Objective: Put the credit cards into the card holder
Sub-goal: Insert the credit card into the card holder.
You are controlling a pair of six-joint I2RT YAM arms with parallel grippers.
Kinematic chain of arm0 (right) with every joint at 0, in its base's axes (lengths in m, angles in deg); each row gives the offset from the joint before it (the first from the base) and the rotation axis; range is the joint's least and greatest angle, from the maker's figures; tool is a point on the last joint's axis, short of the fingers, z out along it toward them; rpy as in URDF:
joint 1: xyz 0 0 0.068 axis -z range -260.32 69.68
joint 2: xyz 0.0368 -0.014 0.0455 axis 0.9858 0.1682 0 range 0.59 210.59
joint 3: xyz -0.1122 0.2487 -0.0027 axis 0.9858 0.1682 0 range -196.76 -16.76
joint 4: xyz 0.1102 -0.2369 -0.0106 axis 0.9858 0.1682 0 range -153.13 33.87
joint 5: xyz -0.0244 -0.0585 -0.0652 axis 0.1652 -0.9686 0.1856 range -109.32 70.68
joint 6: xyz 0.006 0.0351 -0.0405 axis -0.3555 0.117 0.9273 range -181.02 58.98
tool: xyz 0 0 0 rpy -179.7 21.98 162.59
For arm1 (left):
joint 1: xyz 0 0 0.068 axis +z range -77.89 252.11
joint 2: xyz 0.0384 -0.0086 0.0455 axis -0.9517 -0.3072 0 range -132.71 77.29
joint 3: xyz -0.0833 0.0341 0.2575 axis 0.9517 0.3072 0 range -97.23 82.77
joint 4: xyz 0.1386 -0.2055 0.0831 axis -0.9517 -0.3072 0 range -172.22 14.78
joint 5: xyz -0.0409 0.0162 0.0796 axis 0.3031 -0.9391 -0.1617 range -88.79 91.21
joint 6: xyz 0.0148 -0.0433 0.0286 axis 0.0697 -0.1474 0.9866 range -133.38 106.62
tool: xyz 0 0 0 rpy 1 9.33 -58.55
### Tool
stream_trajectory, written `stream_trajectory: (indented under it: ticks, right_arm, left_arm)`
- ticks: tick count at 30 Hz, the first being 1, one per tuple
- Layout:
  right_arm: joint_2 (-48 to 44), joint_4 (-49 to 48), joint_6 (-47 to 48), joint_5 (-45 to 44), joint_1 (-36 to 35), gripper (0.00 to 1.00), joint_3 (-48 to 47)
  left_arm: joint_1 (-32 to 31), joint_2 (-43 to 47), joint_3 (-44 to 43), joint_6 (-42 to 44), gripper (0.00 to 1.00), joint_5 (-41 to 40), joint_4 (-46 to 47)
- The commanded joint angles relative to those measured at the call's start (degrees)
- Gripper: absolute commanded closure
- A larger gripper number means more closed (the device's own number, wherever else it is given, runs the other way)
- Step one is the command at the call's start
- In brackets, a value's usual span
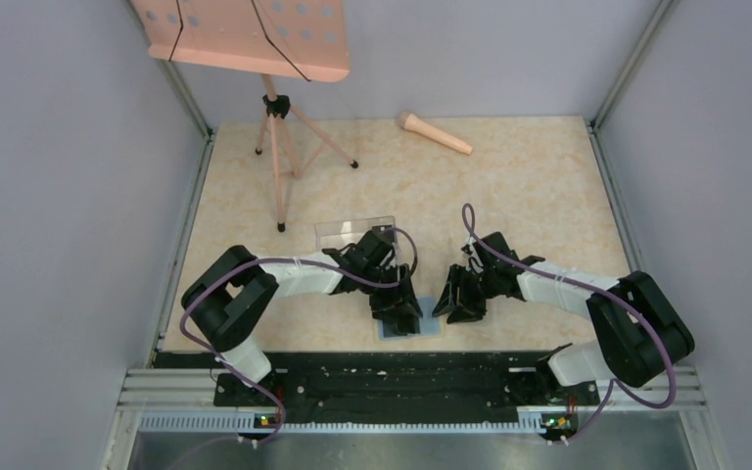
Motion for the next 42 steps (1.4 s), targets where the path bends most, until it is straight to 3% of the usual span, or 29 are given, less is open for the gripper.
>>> stream_trajectory:
  ticks: [1,6,13,17,26,30,38,42]
  right_arm:
    - [0.2,-1.0,0.0,0.4,-0.6,0.51,-0.2]
    - [0.3,-1.2,0.0,0.6,-0.6,0.51,-0.1]
    - [0.3,-1.6,0.0,0.8,-0.6,0.53,0.0]
    - [0.3,-1.7,0.1,1.1,-0.6,0.56,0.1]
    - [0.3,-3.1,-0.2,2.2,-0.6,0.62,0.5]
    - [0.3,-3.7,-0.4,2.6,-0.6,0.62,0.7]
    - [-1.1,-2.0,-0.2,1.0,-0.6,0.62,0.4]
    - [-2.7,-0.6,-0.1,-0.5,-0.6,0.61,-0.1]
  left_arm:
    - [-0.6,0.7,-4.1,3.2,0.27,-4.7,-9.3]
    - [-1.6,-2.8,-9.2,5.3,0.27,-4.6,-13.2]
    - [-2.9,-7.4,-14.7,4.4,0.37,-2.3,-13.0]
    - [-3.1,-8.9,-17.0,3.2,0.37,-0.9,-12.9]
    - [-3.4,-7.7,-14.8,-4.4,0.36,3.7,-4.0]
    - [-3.4,-6.8,-14.2,-4.4,0.33,3.9,-4.3]
    - [-3.4,-7.0,-18.7,4.6,0.27,-3.3,-20.6]
    - [-3.4,-5.9,-18.8,6.6,0.28,-6.0,-24.2]
